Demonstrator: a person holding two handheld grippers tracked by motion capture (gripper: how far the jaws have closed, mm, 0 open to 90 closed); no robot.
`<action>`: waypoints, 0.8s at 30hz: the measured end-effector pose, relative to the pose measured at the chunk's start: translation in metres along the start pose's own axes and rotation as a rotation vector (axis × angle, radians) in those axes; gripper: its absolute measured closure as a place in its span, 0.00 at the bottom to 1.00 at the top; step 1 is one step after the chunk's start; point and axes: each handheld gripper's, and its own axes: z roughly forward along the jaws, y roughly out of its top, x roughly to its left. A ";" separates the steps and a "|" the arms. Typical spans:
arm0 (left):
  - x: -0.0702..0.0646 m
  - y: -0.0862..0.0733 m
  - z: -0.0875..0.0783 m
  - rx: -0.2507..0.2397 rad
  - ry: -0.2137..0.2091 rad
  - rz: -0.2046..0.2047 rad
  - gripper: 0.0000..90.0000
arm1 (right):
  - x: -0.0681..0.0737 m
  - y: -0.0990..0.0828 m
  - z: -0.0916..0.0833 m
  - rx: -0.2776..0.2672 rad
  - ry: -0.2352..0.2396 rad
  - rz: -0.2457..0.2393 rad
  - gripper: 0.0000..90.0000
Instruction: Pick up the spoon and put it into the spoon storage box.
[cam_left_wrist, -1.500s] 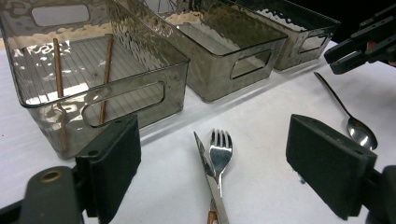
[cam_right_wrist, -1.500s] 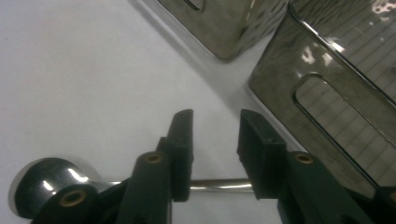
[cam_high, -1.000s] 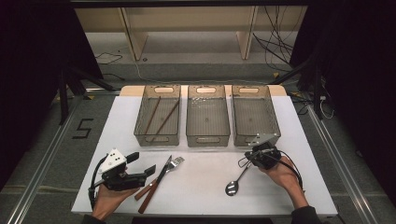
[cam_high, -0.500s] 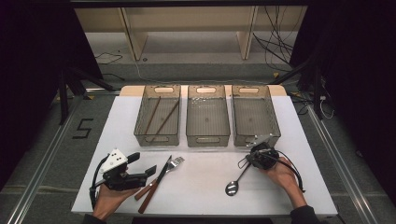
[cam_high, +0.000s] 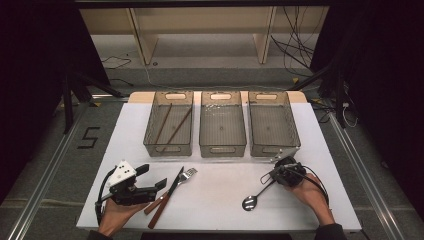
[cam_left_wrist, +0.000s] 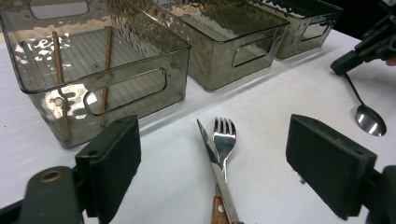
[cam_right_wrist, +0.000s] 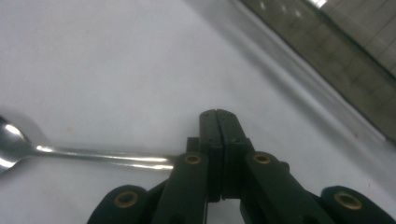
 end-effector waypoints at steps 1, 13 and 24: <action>0.000 0.000 0.000 0.001 0.000 -0.001 0.19 | 0.001 -0.003 -0.002 0.009 -0.001 0.000 1.00; -0.001 0.000 0.001 0.004 -0.002 0.006 0.19 | 0.024 -0.035 -0.027 0.064 0.050 -0.028 1.00; 0.000 -0.001 0.001 -0.001 0.001 -0.003 0.19 | 0.032 -0.025 -0.042 0.044 0.093 -0.153 0.64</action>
